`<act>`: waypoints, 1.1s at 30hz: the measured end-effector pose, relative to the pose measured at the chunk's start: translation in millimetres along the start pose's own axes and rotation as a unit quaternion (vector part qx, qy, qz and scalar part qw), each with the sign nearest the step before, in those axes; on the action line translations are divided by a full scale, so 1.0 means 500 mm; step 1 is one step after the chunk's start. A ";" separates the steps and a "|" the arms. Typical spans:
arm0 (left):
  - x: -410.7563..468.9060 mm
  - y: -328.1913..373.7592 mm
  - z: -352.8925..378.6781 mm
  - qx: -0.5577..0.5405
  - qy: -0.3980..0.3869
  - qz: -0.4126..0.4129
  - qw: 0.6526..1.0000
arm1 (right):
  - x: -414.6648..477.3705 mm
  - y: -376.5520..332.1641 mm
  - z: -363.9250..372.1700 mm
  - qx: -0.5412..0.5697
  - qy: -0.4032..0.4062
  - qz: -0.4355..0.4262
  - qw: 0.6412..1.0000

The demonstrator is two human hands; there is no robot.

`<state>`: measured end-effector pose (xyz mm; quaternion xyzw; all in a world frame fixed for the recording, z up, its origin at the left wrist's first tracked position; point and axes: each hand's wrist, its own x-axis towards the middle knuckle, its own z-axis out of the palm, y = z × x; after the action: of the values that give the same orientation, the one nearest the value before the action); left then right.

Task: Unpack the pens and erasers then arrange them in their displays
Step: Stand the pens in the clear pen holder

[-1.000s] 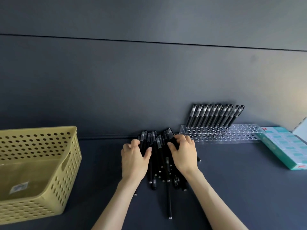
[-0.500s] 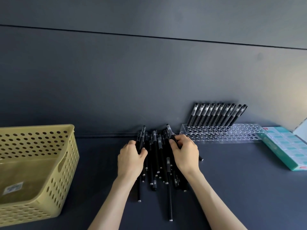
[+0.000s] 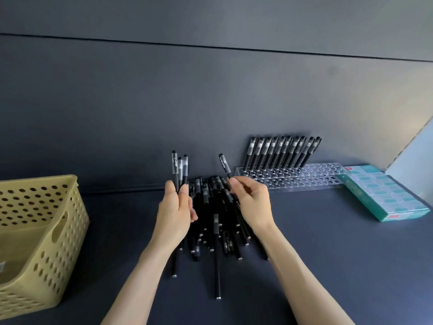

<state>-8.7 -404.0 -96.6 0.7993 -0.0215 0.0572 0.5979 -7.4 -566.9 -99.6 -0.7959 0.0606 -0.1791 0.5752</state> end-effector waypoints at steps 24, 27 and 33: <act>-0.114 0.166 0.507 -0.150 -0.144 -0.100 0.973 | 0.108 0.097 -0.495 0.195 -0.127 -0.060 0.971; -0.106 0.165 0.523 -0.155 -0.109 -0.103 0.977 | 0.135 0.101 -0.506 0.152 -0.089 -0.093 0.980; -0.079 0.145 0.538 -0.208 -0.036 -0.106 0.972 | 0.215 0.086 -0.500 0.065 0.032 -0.171 0.983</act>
<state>-37.5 -683.9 -106.8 0.6567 0.0310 -0.0410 0.7524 8.6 -836.9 -48.1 -0.7494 -0.0698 -0.3036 0.5843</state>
